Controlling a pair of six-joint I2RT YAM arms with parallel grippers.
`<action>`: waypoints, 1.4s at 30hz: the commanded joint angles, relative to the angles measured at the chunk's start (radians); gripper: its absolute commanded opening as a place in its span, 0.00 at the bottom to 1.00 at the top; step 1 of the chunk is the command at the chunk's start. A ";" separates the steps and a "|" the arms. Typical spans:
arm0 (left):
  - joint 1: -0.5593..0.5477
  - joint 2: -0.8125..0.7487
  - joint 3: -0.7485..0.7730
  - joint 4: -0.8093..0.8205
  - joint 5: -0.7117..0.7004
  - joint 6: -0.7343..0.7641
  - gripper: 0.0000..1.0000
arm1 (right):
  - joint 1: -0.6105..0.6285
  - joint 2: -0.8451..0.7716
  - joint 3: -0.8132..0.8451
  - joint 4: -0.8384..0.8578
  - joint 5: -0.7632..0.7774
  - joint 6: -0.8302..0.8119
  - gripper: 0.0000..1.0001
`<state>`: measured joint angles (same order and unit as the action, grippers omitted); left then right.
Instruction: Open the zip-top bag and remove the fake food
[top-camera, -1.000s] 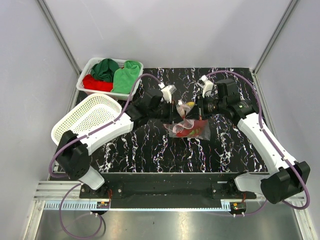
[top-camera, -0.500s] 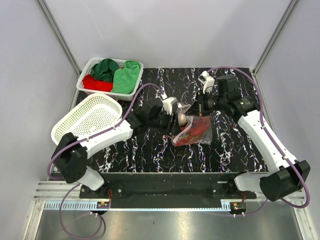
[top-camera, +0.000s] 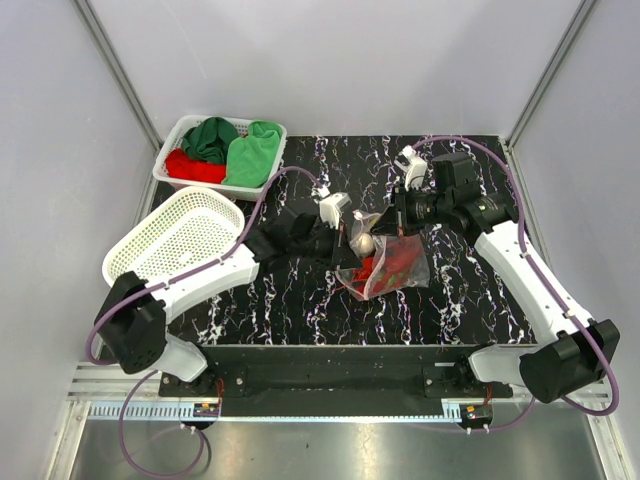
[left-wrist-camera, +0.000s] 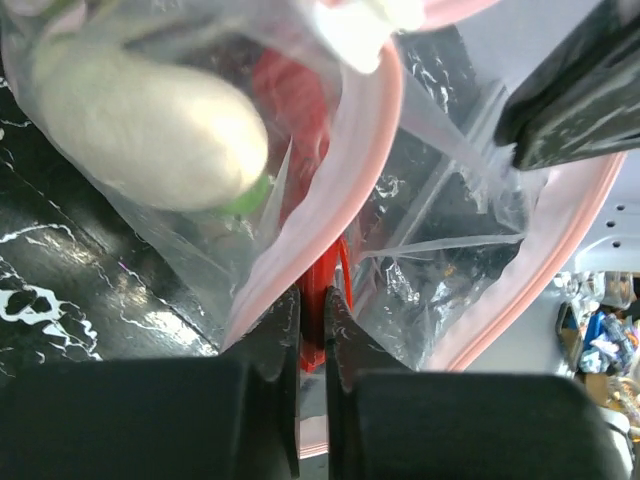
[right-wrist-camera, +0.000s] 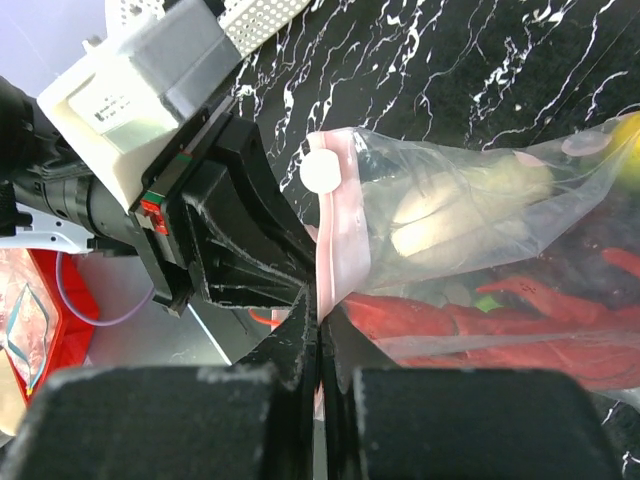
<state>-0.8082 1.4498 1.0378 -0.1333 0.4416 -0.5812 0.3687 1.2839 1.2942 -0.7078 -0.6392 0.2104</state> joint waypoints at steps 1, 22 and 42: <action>-0.009 0.021 0.065 0.055 0.046 -0.003 0.00 | 0.007 -0.041 -0.007 0.021 -0.027 -0.002 0.00; 0.063 0.014 0.378 -0.109 0.062 -0.071 0.00 | 0.007 -0.046 -0.061 0.034 0.050 -0.034 0.00; 0.014 -0.167 -0.016 0.061 0.036 -0.078 0.03 | 0.007 -0.032 -0.062 0.047 0.013 -0.003 0.00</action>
<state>-0.7609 1.2423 1.0252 -0.1757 0.4656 -0.6456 0.3714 1.2575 1.2228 -0.6880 -0.5961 0.1955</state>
